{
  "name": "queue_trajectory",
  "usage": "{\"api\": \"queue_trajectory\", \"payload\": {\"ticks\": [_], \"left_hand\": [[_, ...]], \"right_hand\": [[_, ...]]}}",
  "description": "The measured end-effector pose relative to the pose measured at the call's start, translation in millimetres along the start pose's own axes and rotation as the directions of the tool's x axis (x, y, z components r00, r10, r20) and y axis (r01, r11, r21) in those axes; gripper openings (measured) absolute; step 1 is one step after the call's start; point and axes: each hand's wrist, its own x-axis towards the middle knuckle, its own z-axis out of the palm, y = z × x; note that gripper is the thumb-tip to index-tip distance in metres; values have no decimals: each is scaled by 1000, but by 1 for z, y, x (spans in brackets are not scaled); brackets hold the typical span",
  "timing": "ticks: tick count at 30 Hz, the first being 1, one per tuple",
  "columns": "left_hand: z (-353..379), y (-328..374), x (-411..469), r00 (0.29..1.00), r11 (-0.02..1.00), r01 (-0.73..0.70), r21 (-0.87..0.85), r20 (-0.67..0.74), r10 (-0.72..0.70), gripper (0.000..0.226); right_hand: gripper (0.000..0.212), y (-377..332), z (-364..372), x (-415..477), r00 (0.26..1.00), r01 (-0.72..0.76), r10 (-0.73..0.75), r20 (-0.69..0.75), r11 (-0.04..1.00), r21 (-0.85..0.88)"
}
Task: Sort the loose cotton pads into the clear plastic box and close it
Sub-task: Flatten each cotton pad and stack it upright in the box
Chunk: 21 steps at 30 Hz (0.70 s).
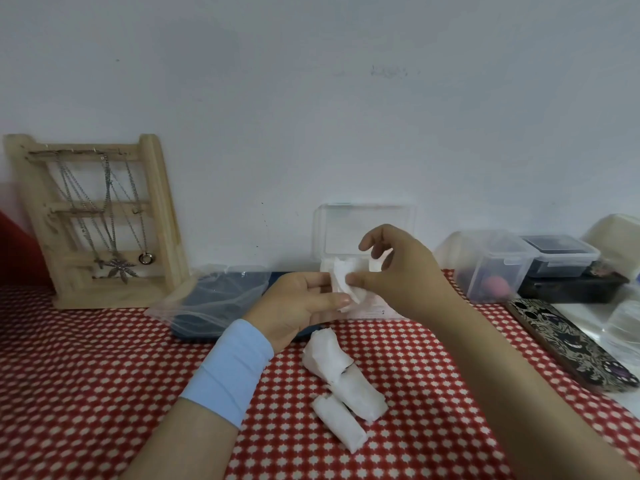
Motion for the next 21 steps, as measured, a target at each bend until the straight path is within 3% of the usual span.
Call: {"api": "queue_trajectory", "payload": {"ticks": [4, 6, 9, 11, 14, 18, 21], "left_hand": [[-3, 0, 1, 999, 995, -12, -97, 41, 16, 34], [-5, 2, 1, 998, 989, -12, -146, 59, 21, 33], [-8, 3, 1, 999, 987, -9, -157, 34, 14, 32], [-10, 3, 2, 1000, 992, -6, -127, 10, 7, 33], [-13, 2, 3, 999, 998, -8, -66, -36, 6, 33], [-17, 0, 5, 991, 998, -8, 60, -133, 15, 29], [-19, -1, 6, 991, 996, 10, 88, -133, 2, 29]], "right_hand": [[14, -1, -11, -2, 966, 257, -252, 64, 963, -80], [20, 0, -17, -4, 938, 315, -293, 187, 944, -97], [44, 1, -20, -3, 920, 313, -265, 289, 940, -134], [35, 4, -15, -1, 937, 304, -271, 220, 943, -135], [10, 5, -10, 1, 960, 234, -234, 155, 972, 16], [21, -1, -25, 1, 984, 152, -167, 63, 969, 194], [25, -2, -41, -1, 961, 77, -138, 239, 966, 248]]}}
